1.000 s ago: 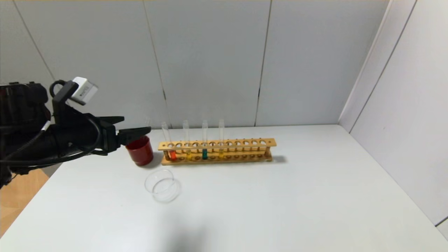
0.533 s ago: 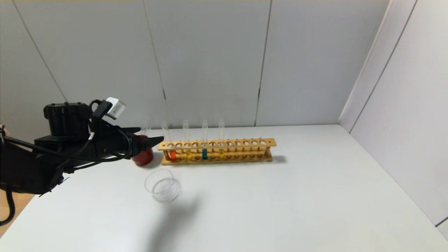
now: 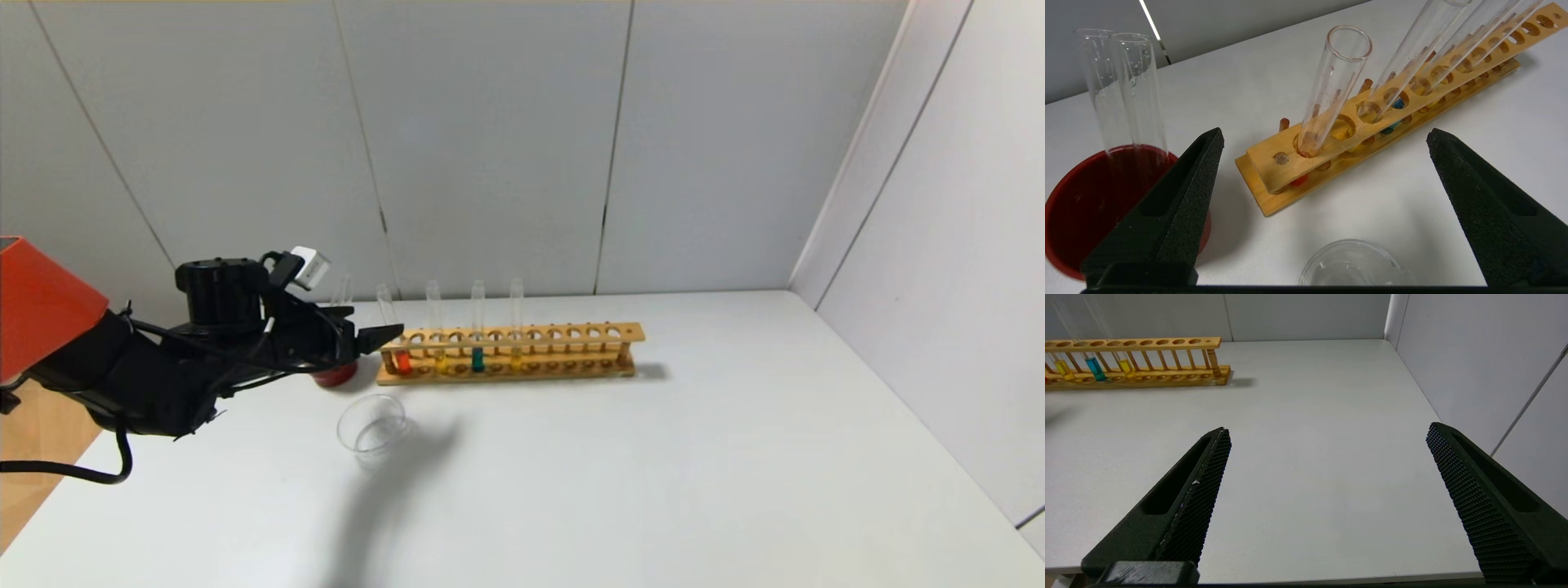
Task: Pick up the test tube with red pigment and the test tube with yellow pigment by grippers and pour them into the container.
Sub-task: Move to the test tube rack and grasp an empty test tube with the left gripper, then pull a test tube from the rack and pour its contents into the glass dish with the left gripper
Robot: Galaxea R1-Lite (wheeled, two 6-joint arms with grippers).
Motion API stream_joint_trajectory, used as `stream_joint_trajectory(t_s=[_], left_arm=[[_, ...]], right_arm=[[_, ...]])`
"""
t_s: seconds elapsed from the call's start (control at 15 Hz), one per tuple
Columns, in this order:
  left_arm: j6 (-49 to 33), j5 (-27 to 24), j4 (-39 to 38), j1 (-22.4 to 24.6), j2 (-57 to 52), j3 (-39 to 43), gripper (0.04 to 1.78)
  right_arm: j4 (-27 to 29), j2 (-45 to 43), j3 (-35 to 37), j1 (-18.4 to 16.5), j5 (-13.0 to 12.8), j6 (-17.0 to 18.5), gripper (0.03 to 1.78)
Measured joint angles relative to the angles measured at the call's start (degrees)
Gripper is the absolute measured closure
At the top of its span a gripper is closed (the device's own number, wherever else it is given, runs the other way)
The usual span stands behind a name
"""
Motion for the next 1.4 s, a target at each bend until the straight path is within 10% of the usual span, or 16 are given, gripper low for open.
stream_joint_trajectory(t_s=[0.53, 1.13, 1.4], left_arm=[[-0.52, 0.4, 0.18, -1.18, 4.69, -4.66, 0.13], [-0.51, 0.6, 0.0, -2.61, 7.53, -6.92, 1.43], [-0.51, 1.05, -0.01, -3.11, 8.08, -7.53, 1.5]], right_arm=[[0.02, 0.0, 0.0, 0.0, 0.0, 0.02, 0.06], [0.0, 0.0, 0.0, 0.0, -0.02, 0.0, 0.06], [0.02, 0.0, 0.0, 0.0, -0.02, 0.0, 0.06]])
